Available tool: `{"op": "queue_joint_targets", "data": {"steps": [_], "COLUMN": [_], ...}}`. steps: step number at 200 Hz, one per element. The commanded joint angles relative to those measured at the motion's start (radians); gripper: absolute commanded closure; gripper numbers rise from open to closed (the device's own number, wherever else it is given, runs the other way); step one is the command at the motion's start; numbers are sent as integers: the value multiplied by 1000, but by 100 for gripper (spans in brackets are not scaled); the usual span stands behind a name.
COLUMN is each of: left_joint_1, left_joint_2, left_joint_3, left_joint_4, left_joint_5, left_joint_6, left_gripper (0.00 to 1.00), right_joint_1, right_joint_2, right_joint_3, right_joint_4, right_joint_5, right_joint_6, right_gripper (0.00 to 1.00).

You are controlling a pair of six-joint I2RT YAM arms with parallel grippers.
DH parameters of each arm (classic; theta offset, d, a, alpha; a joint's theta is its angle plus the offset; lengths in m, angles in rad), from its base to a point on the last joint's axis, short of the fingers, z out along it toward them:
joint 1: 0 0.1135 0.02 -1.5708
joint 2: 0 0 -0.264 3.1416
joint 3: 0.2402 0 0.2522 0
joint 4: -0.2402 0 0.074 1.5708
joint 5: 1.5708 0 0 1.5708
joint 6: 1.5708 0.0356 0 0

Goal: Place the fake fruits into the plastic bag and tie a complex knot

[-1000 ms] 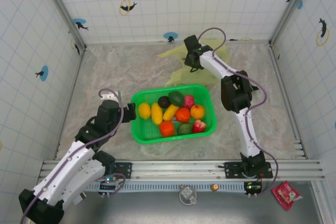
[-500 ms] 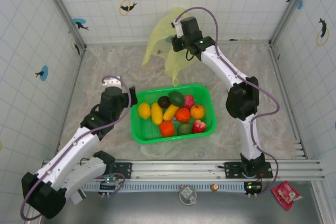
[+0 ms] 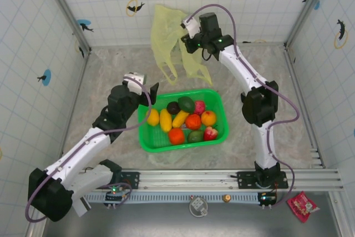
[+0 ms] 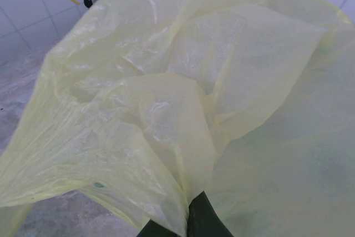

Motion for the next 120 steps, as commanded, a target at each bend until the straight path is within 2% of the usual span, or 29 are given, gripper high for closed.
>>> {"op": "queue_joint_targets", "data": {"steps": [1,30,65,120], "left_joint_1": [-7,-10,-9,-9], "left_joint_2": [16,55,145,308], "left_joint_3": [-11,-11,32,101], "left_joint_4": [118,119,125,203], "left_joint_5": [184,387,384,344], "left_joint_6": [79,229,347,340], "left_gripper": [13,17,15,20], "right_joint_1": [-7,-11,-11,-10], "right_joint_2": [-17,-24,-31,-46], "right_joint_3": [19,16,15,8], "right_joint_4": [-16,-36,-35,-20], "right_joint_5": [-75,-86,-144,-177], "right_joint_6": [-17,-10,11,41], "right_gripper": [100,100,100,100]}}
